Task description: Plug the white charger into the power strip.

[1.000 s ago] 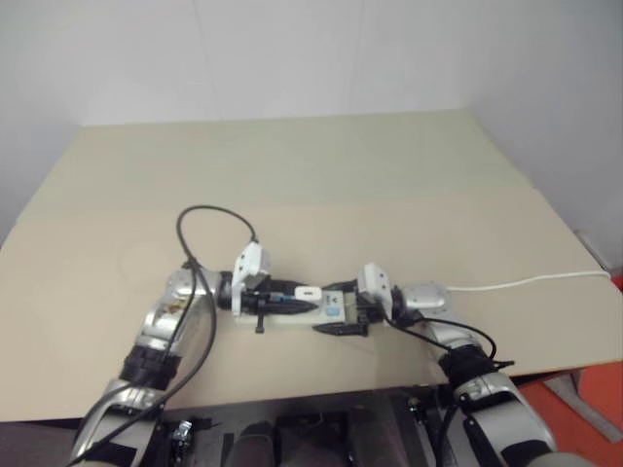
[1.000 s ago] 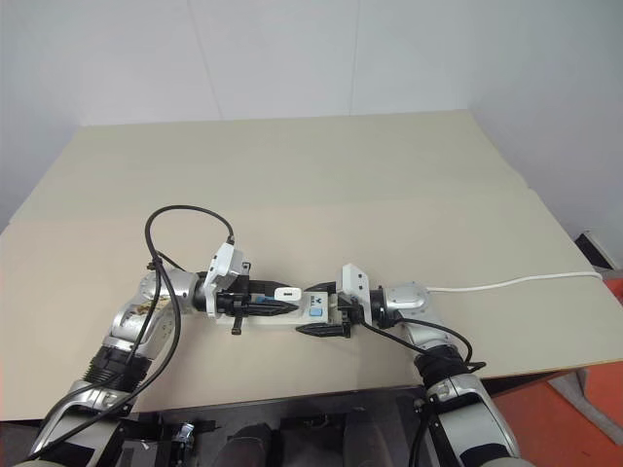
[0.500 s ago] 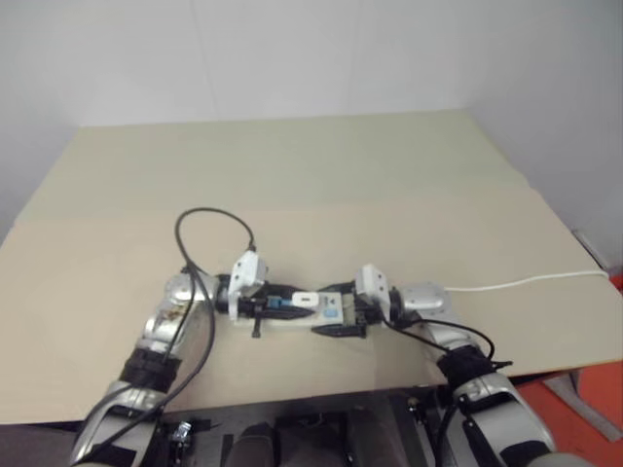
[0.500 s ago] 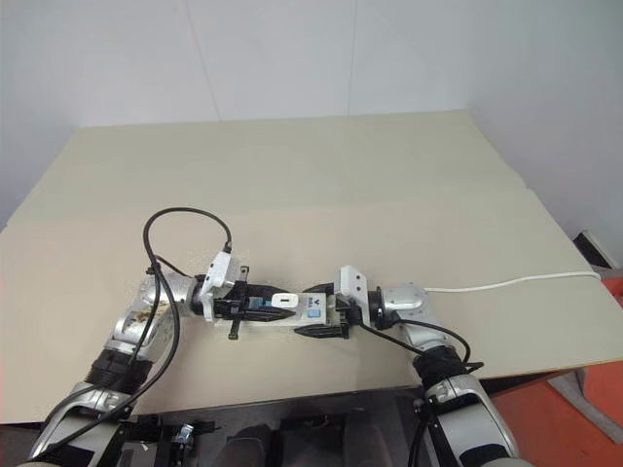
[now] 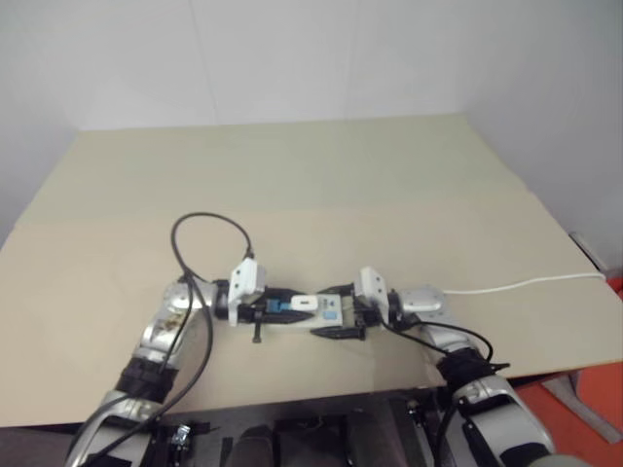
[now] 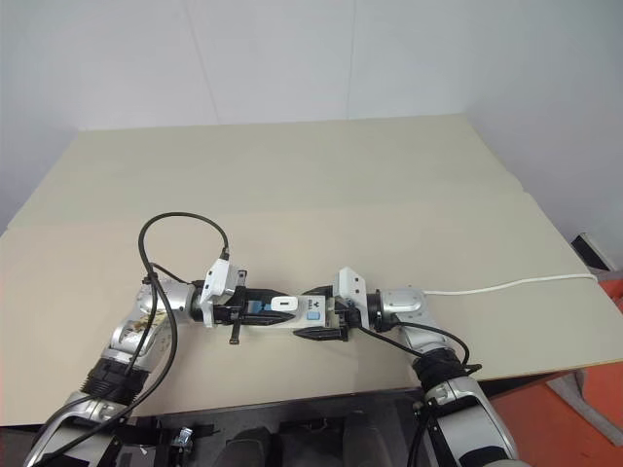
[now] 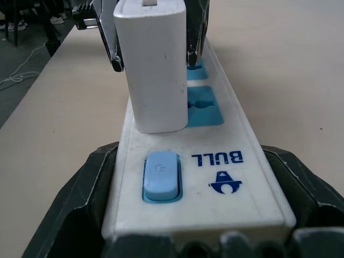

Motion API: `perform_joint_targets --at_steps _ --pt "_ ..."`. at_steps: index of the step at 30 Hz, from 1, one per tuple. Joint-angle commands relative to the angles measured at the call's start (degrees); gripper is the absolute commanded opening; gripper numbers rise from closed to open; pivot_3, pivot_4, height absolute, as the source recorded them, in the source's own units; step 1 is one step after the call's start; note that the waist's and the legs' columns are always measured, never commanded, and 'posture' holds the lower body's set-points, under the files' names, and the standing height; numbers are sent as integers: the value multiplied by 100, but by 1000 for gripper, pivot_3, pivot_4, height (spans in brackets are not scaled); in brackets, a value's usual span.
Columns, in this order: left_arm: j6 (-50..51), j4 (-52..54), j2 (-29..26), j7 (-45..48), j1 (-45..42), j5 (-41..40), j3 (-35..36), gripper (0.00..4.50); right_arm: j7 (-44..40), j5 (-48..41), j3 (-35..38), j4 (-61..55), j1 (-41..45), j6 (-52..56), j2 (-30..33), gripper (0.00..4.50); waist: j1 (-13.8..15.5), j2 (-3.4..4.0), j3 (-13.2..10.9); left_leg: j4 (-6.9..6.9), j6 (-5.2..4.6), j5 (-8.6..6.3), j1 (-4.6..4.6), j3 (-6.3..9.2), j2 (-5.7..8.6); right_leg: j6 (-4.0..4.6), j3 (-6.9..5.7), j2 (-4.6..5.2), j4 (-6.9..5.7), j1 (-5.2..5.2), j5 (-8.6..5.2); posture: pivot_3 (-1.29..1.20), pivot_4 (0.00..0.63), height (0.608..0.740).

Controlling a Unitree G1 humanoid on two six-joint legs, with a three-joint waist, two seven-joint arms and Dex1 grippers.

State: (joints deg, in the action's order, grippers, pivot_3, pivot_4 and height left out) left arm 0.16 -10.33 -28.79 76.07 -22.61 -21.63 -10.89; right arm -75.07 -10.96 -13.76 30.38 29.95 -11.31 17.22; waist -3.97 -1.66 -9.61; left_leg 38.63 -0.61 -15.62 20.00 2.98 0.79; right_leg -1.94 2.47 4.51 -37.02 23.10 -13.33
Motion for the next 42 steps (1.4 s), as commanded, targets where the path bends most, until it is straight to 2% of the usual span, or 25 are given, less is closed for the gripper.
perform_joint_targets --at_steps 1,20,22,24,27,31,33,35,38,42 --pt "269 -212 -267 170 157 80 48 997 -105 26 -41 14 -64 75 51 3424 0 0 0 0 0 -1 1 0 -3 0 0 -2 1 0 0 0 150 740" --pt "317 -244 -309 435 47 85 -44 997 -100 30 -60 -21 -77 89 21 3424 -6 0 0 -1 5 -21 2 -15 -52 5 0 -32 20 3 0 0 150 740" --pt "342 -177 -289 382 64 55 -19 1741 -98 29 -62 -14 -70 92 13 3424 -8 0 0 -1 5 -22 2 -16 -54 6 0 -33 21 3 0 0 150 740" --pt "406 -77 -278 334 67 28 9 2258 -88 32 -62 1 -56 88 -3 3424 12 2 -1 -1 5 -22 4 -19 -53 6 3 -36 21 6 0 0 150 740" --pt "489 44 -255 273 38 -34 84 3311 -82 48 -61 51 -25 70 -33 3424 39 2 -1 0 5 -22 6 -17 -53 9 -2 -27 22 4 2 0 150 740" --pt "615 243 -274 215 -44 -178 253 4484 -96 45 -51 82 2 52 -66 3424 30 2 -1 0 5 -23 7 -17 -54 10 -2 -30 23 4 2 0 150 740" --pt "751 432 -376 190 -131 -320 420 4500 -110 23 -18 106 26 6 -71 4143 21 2 -1 0 5 -23 12 -17 -55 11 -3 -31 23 8 3 0 150 740" --pt "841 544 -480 194 -207 -404 562 4500 -121 11 14 129 60 6 -64 4461 16 1 -2 0 5 -23 16 -17 -56 13 -2 -31 23 12 4 0 150 740" --pt "905 744 -871 431 -266 -538 802 4500 -115 -17 90 43 80 -7 8 4461 12 3 -4 0 5 -23 17 -16 -56 14 -4 -31 24 13 5 0 150 740" --pt "1126 1063 -1468 653 -77 -779 1185 4500 -130 -230 362 -564 -101 137 411 4461 48 14 -19 0 7 -24 25 -16 -52 13 -6 -25 31 17 4 0 150 740"
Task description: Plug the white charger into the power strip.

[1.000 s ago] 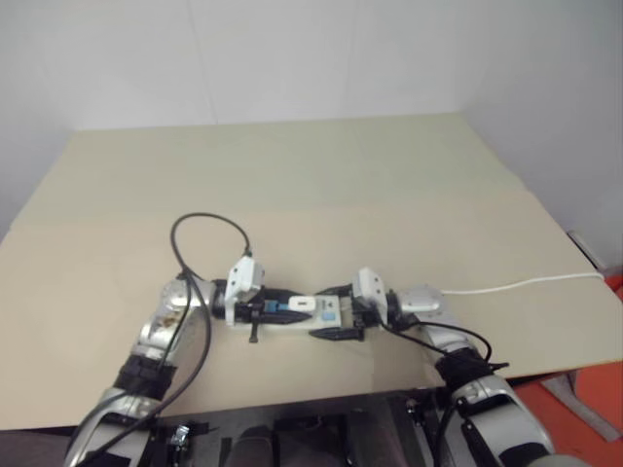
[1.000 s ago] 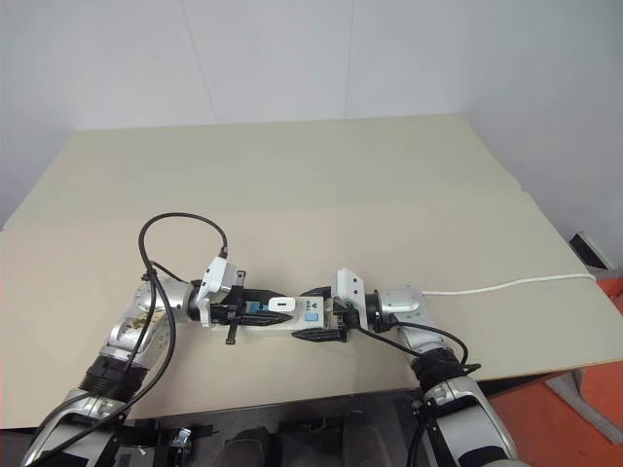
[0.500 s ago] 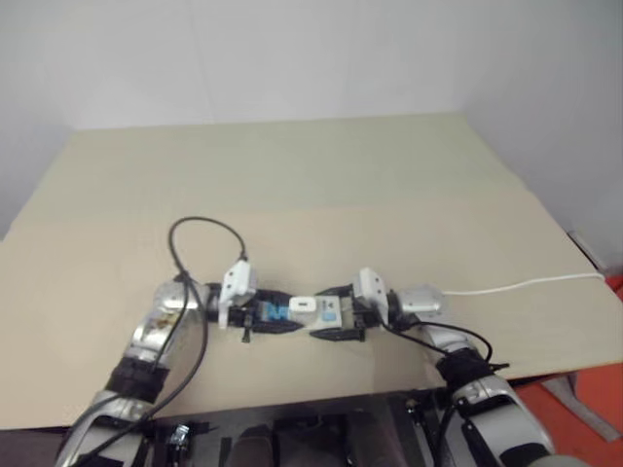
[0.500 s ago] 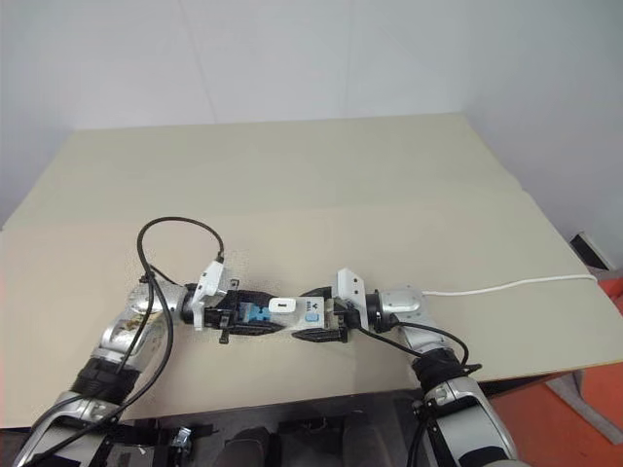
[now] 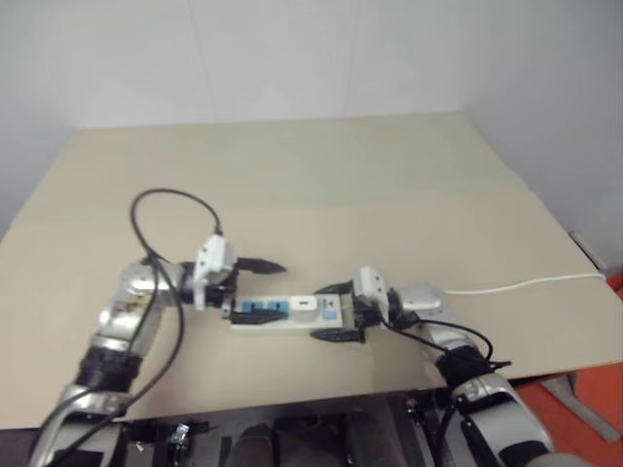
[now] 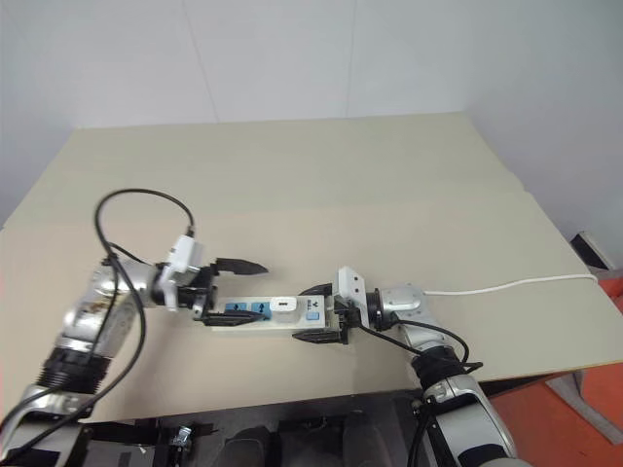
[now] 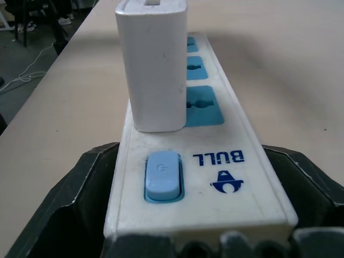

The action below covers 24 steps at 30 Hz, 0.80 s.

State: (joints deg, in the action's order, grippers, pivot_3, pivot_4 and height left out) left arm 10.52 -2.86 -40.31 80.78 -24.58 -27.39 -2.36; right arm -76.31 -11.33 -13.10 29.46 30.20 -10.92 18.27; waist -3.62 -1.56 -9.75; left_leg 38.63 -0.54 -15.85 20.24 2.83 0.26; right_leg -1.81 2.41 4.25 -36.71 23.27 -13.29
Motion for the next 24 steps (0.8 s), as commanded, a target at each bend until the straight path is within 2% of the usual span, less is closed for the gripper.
perform_joint_targets --at_steps 1,4,8,13,24 --pt "86 374 -457 247 219 -226 422 4500 -17 -295 404 -704 -217 198 469 4461 39 8 -9 0 2 -1 8 0 2 0 0 2 2 8 0 0 150 740" --pt "182 504 -691 259 435 -328 608 4500 -22 -528 638 -1199 -458 398 849 4461 127 16 -14 0 14 -12 26 -3 5 -6 0 8 7 26 -4 0 150 740" --pt "85 415 -1128 425 825 -398 1114 4500 30 -901 1239 -2085 -964 743 1639 4461 166 16 -16 16 15 -12 115 -3 7 -7 -3 10 0 114 -4 0 150 740" --pt "105 227 -1480 512 1100 -410 1587 4500 59 -1108 1756 -2358 -1392 919 2258 4461 198 15 -17 12 12 -15 113 -10 5 -7 -5 9 20 105 -4 0 150 740" --pt "122 175 -1862 627 1758 -486 2283 4500 119 -1333 2171 -2539 -1740 1060 2728 4461 211 15 -19 11 9 -16 106 -25 -2 -7 -4 6 23 99 -5 0 150 740"
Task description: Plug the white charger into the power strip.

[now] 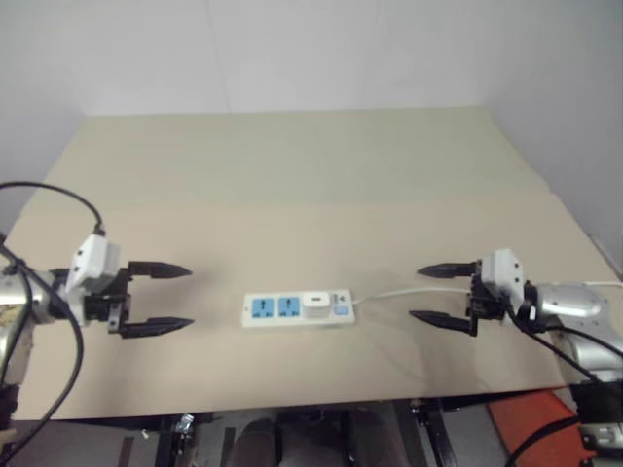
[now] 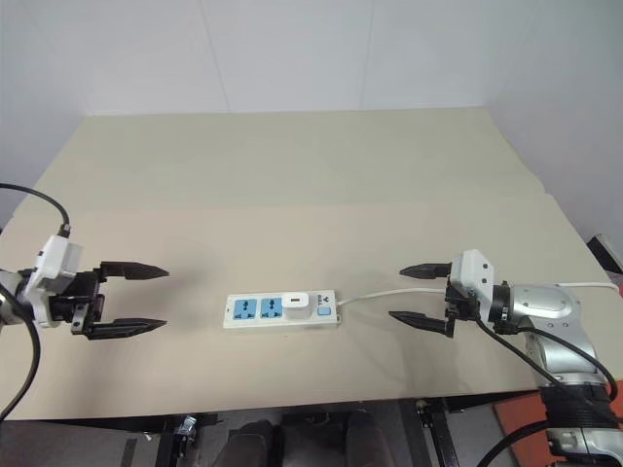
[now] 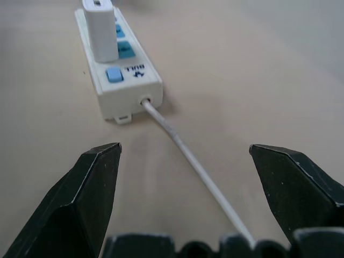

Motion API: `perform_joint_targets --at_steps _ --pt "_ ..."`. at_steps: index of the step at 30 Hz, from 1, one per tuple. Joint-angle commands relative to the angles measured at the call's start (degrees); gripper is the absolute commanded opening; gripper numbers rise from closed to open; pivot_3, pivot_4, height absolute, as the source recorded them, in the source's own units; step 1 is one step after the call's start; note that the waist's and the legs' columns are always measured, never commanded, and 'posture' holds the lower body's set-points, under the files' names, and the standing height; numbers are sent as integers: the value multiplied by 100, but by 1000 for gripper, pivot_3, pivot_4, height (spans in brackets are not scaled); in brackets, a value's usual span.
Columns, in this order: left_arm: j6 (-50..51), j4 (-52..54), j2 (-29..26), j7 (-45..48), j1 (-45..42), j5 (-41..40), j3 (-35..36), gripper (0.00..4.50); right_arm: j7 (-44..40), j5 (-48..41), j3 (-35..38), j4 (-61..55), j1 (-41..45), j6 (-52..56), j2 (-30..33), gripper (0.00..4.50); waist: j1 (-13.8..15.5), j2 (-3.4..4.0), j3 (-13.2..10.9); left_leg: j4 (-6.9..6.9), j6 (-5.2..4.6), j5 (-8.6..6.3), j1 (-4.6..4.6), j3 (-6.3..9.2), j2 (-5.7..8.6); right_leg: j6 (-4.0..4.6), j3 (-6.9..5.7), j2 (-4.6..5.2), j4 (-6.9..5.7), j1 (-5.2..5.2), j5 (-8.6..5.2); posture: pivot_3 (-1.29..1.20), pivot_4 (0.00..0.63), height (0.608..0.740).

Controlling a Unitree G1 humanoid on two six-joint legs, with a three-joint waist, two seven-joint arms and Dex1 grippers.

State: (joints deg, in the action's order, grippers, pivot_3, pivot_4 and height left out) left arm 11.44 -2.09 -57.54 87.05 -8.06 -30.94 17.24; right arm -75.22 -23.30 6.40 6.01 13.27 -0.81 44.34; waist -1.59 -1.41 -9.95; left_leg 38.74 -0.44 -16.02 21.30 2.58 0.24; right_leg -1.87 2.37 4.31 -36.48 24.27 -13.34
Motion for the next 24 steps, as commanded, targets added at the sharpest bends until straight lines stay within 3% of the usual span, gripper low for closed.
perform_joint_targets --at_steps 1,24 --pt "51 128 -146 -9 150 -142 354 4500 17 -151 235 -209 -65 61 135 4461 14 0 0 0 0 0 1 -1 0 0 0 1 3 0 0 0 150 740" --pt "516 574 -95 -259 319 -215 275 4500 199 -128 287 -267 -129 68 234 4461 51 0 0 2 0 0 -2 -8 0 0 3 1 -8 0 0 0 150 740"
